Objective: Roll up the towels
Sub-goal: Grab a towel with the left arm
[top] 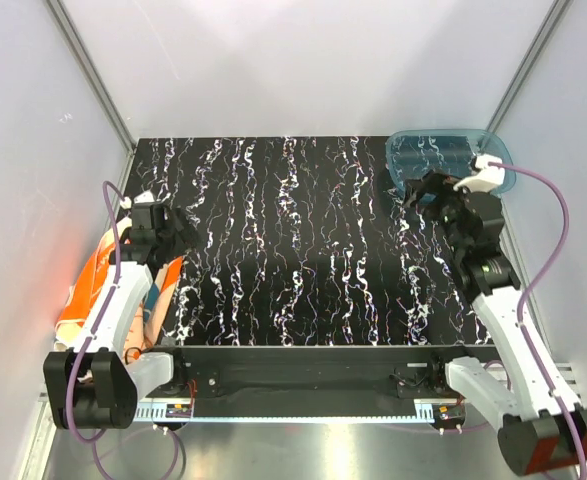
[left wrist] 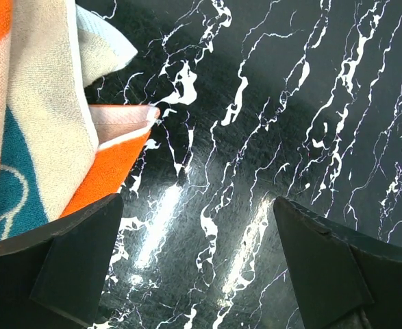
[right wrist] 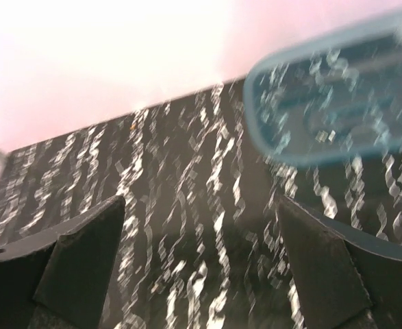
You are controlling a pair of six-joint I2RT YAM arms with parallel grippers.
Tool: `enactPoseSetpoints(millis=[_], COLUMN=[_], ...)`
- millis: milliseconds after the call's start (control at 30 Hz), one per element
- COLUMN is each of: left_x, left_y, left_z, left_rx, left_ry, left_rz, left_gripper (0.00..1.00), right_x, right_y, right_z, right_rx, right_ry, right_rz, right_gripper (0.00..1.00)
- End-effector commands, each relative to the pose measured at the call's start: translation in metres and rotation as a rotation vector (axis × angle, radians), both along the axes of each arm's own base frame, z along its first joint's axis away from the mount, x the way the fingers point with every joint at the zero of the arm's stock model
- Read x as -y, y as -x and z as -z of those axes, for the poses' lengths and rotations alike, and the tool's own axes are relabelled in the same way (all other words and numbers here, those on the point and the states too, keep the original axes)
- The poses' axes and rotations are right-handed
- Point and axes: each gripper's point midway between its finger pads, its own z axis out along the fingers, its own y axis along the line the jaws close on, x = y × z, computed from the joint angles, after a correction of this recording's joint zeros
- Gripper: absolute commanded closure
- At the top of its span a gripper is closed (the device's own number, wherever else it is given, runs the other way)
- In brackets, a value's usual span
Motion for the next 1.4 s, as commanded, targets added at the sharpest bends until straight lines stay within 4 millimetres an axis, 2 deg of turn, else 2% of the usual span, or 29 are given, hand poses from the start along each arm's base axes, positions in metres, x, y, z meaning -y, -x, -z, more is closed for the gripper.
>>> enactPoseSetpoints(millis=[0, 100, 133, 200, 233, 300, 400, 433, 633, 700, 733, 833, 1100, 1367], left_x=[-0.002, 0.023, 0.02, 0.02, 0.01, 0.005, 0.005, 0.005, 0.004, 0.006, 0.005, -0.003, -0.016, -0.029], left_y=[-0.018, -0.027, -0.028, -0.022, -0.022, -0.021, -0.021, -0.021, -0.03, -0.036, -0.036, -0.037, -0.04, -0.038], left_z=[-0.031, -0.038, -0.039, -0.027, -0.022, -0.006, 0.014, 0.019, 0.048, 0.052, 0.062, 0.069, 0.067, 0.089], left_rx=[0.108, 0.171, 0.17, 0.084, 0.054, -0.041, -0.146, -0.167, -0.255, -0.27, -0.304, -0.334, -0.317, -0.374], left_ry=[-0.008, 0.056, 0.049, -0.004, -0.061, -0.106, -0.101, -0.101, -0.11, -0.103, -0.107, -0.146, -0.179, -0.133], left_rz=[-0.011, 0.136, 0.115, 0.095, 0.063, 0.048, 0.03, 0.028, 0.014, 0.013, 0.01, -0.018, -0.073, -0.121], left_gripper=[0.01, 0.01, 0.01, 0.01, 0.01, 0.01, 0.2, 0.22, 0.2, 0.2, 0.2, 0.21, 0.2, 0.23], right_x=[-0.014, -0.013, -0.009, -0.006, 0.0, 0.003, -0.004, -0.007, -0.015, -0.016, -0.016, -0.016, -0.014, -0.016], right_y=[0.024, 0.029, 0.029, 0.03, 0.029, 0.03, 0.032, 0.033, 0.043, 0.045, 0.046, 0.05, 0.052, 0.047], right_z=[0.024, 0.022, 0.022, 0.025, 0.026, 0.037, 0.051, 0.053, 0.079, 0.082, 0.085, 0.084, 0.092, 0.096], right_rx=[-0.108, -0.114, -0.121, -0.17, -0.187, -0.273, -0.347, -0.354, -0.432, -0.44, -0.45, -0.454, -0.476, -0.502], right_ry=[-0.138, -0.148, -0.106, -0.047, -0.026, -0.009, -0.03, -0.055, -0.077, -0.077, -0.076, -0.065, -0.033, -0.025], right_rz=[-0.052, -0.049, -0.034, -0.025, 0.002, 0.025, 0.003, 0.001, -0.027, -0.032, -0.033, -0.039, -0.046, -0.052], right_gripper=[0.0, 0.0, 0.0, 0.0, 0.0, 0.0, 0.0, 0.0, 0.0, 0.0, 0.0, 0.0, 0.0, 0.0])
